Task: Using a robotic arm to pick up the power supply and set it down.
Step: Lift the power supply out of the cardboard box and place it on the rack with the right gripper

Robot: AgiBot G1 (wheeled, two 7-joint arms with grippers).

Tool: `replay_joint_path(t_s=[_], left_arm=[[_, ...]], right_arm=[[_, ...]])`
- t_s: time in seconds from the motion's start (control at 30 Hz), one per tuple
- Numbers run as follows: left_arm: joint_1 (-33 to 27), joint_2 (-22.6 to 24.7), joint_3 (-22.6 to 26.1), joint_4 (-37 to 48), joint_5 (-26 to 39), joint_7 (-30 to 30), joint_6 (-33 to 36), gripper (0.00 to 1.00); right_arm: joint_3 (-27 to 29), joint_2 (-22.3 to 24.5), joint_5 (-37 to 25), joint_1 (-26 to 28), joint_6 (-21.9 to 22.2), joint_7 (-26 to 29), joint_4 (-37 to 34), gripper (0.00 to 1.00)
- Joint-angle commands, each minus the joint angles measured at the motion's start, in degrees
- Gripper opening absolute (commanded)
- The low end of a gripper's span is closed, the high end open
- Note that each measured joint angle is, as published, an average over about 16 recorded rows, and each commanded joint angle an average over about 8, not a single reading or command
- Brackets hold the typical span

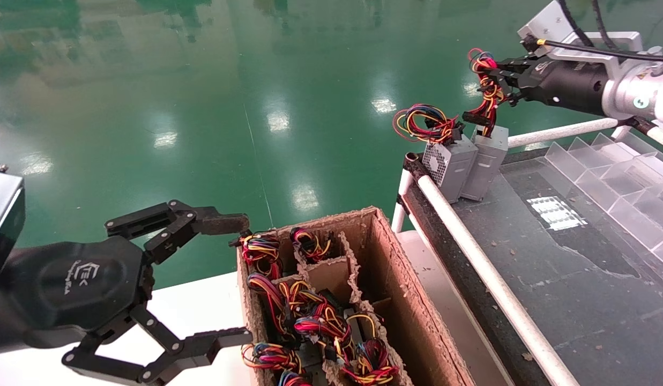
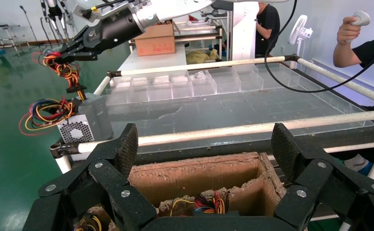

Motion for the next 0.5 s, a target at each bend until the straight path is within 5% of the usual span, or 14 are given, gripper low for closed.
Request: replay_joint_path(t_s=[0.03,0.5], left_arm=[[0.0,0.0,0.0,0.0,0.0,0.0,0.0,1.0],[0.0,0.0,0.0,0.0,0.0,0.0,0.0,1.0]], right_arm=[[0.1,-0.5,0.1,-0.1,0.4,0.1,0.0,0.0],[0.2,-2.5,0.3,-0.5,1.0,-0.1,0.0,0.0]])
